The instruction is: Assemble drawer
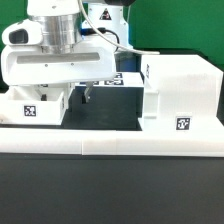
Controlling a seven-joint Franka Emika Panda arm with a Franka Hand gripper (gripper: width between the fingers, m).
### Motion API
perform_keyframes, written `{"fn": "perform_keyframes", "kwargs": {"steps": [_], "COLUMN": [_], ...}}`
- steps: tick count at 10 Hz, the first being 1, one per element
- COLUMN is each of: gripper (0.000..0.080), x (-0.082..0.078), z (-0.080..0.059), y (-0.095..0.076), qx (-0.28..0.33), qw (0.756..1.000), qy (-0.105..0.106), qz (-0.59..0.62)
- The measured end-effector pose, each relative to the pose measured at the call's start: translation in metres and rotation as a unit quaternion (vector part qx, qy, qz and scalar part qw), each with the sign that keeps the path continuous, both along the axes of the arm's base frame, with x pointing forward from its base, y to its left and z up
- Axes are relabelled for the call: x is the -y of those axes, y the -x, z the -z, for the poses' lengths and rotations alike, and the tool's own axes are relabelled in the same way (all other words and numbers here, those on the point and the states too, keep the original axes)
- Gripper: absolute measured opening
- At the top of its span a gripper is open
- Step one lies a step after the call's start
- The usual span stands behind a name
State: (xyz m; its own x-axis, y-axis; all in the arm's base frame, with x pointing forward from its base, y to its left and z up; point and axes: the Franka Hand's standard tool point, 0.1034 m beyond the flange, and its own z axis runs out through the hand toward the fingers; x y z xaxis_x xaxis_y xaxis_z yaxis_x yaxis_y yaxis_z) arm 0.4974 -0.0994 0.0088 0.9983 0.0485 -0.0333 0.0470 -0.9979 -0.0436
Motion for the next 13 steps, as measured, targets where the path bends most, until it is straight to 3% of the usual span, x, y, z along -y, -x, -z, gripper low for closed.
{"fn": "perform_keyframes", "kwargs": {"steps": [2, 3, 4, 5, 7, 13], "gripper": [0.0649, 0.0554, 0.0554, 0.0340, 0.0078, 0.0077], "x": [-0.0016, -0.0023, -0.0020, -0.0020, -0.0019, -0.0015], "z": [0.0018, 0.0019, 0.0019, 0.0020, 0.0020, 0.0021], "y": [0.0005, 0.0004, 0.0005, 0.0006, 0.0006, 0.0031], "qx": [-0.001, -0.001, -0.001, -0.001, -0.001, -0.003], "qw": [1.000, 1.000, 1.000, 1.000, 1.000, 1.000], "qy": [0.001, 0.001, 0.001, 0.001, 0.001, 0.001], "qz": [0.005, 0.006, 0.006, 0.006, 0.006, 0.010]}}
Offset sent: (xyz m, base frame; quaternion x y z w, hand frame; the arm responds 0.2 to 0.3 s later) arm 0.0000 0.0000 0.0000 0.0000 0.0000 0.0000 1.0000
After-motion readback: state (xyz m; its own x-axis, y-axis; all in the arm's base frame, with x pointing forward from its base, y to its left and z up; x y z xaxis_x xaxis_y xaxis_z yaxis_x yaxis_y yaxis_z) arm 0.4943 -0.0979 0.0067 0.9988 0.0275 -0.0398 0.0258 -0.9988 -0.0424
